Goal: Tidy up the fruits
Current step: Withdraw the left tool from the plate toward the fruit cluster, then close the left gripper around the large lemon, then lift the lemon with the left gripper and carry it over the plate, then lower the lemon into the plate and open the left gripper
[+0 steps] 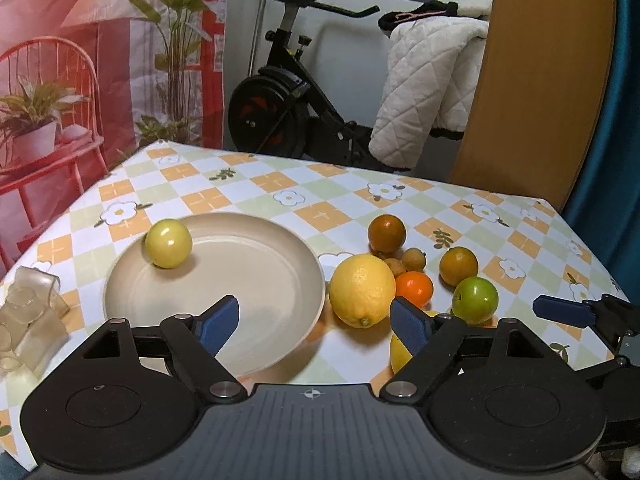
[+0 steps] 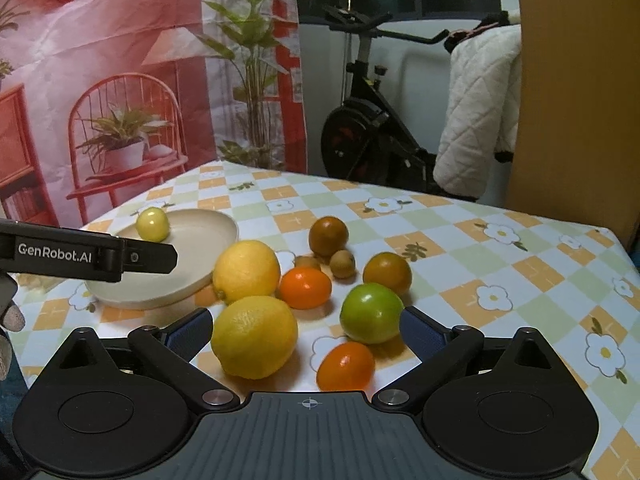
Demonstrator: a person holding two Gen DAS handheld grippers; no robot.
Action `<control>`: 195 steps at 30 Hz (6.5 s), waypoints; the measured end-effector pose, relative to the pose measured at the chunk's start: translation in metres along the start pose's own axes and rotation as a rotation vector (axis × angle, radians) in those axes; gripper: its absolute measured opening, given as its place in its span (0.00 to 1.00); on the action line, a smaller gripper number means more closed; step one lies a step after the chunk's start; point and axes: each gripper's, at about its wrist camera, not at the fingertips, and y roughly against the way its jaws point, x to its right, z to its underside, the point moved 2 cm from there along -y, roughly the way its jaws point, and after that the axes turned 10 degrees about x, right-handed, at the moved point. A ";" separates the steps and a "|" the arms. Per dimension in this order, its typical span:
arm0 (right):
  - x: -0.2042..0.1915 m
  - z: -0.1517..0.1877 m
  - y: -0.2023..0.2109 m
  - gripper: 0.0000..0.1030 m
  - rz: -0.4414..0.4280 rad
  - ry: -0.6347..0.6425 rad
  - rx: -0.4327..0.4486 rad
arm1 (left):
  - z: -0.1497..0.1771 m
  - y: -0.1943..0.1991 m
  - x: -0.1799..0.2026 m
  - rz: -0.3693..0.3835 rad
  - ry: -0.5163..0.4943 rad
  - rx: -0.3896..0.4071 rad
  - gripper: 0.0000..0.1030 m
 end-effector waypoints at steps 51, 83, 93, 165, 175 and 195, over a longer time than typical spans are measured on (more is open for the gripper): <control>-0.023 0.022 -0.033 0.59 -0.114 0.058 -0.096 | 0.011 -0.029 0.020 0.142 -0.064 -0.072 0.79; -0.025 0.027 -0.044 0.52 -0.134 0.018 -0.104 | 0.023 -0.047 0.029 0.338 0.055 -0.138 0.53; -0.023 0.027 -0.045 0.52 -0.129 -0.001 -0.104 | 0.027 -0.049 0.029 0.346 0.076 -0.146 0.55; -0.203 -0.041 -0.182 0.52 -0.409 0.265 -0.203 | -0.008 -0.052 -0.150 -0.018 0.408 -0.034 0.54; -0.197 -0.049 -0.167 0.53 -0.393 0.262 -0.168 | -0.016 -0.037 -0.145 -0.045 0.376 0.000 0.56; -0.084 -0.047 -0.080 0.53 -0.243 0.106 -0.001 | -0.032 -0.010 -0.076 -0.028 0.231 0.063 0.56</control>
